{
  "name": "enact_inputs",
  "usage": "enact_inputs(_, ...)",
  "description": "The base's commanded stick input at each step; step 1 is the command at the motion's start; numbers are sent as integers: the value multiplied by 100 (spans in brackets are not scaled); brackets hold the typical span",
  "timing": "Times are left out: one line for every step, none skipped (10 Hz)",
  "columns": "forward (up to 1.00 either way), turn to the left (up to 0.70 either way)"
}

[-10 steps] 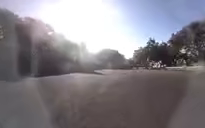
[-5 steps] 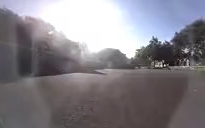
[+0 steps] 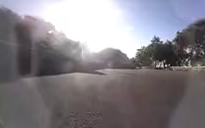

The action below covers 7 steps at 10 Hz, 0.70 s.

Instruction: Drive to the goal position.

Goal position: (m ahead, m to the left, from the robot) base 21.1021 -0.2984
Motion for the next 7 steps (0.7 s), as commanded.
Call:
enact_inputs(50,0)
enact_inputs(50,0)
enact_inputs(50,0)
enact_inputs(50,0)
enact_inputs(50,-50)
enact_inputs(50,-50)
enact_inputs(50,-50)
